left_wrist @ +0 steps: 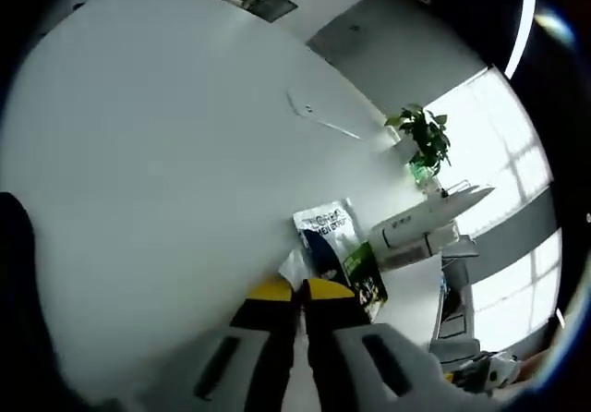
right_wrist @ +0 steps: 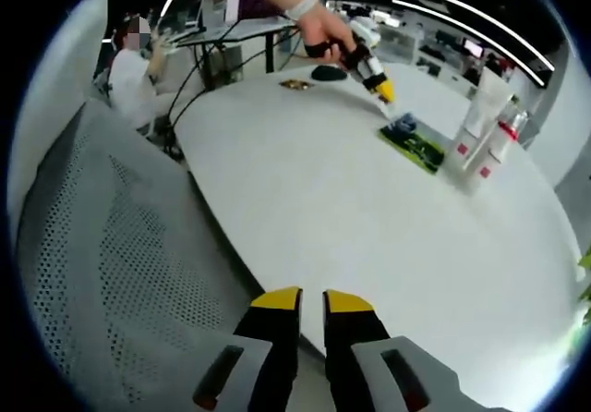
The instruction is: Arrange the skincare products in the storage area until every visible bottle or jar stands upright without overlapping.
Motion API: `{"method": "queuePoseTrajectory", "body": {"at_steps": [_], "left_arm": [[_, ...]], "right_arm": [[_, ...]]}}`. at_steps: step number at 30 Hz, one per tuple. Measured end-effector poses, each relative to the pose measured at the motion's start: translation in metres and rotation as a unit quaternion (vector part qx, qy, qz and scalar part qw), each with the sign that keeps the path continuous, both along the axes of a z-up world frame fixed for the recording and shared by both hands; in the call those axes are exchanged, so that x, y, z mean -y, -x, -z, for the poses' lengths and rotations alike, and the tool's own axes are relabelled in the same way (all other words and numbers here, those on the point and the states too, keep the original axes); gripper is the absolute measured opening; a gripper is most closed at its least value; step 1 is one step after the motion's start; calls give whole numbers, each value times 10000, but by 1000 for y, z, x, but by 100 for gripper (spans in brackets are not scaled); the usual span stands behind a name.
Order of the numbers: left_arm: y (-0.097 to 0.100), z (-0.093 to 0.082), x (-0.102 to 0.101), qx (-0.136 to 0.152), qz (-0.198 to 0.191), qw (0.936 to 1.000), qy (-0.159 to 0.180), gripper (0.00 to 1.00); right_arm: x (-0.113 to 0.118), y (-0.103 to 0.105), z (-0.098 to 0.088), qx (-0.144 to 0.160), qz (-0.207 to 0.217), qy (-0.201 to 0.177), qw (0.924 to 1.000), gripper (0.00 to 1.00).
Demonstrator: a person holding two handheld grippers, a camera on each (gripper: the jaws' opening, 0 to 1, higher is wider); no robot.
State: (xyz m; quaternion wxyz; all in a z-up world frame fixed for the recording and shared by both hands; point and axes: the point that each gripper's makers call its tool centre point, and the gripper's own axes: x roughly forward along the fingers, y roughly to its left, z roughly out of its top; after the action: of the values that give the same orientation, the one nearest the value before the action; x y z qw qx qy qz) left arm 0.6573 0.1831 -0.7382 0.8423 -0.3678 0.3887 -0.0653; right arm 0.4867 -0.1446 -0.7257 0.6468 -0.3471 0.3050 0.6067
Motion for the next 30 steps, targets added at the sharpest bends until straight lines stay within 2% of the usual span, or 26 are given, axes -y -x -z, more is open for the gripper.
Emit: {"method": "queuePoseTrajectory", "body": {"at_steps": [4,11,14,20,27,30], "left_arm": [[0,7,-7,-56,359,9983,-460,0],[-2,4,-10,1,499,9962,-710,1],[-5,5,-13,50,735,9922,-1002,2],[-4,4,-11,56,996,9854,-1377,5],[-1,1,-10,109,1245,9767,-1747,9],[-1,1,-10,113,1282,9749,-1816,10]], "right_arm": [[0,0,1,-9,6,20,10000,8],[1,0,2,-2,1,60,10000,8],[1,0,2,0,6,71,10000,8],[1,0,3,-6,-2,97,10000,8],[2,0,4,-12,5,118,9999,8],[2,1,4,-13,-2,129,9999,8]]}}
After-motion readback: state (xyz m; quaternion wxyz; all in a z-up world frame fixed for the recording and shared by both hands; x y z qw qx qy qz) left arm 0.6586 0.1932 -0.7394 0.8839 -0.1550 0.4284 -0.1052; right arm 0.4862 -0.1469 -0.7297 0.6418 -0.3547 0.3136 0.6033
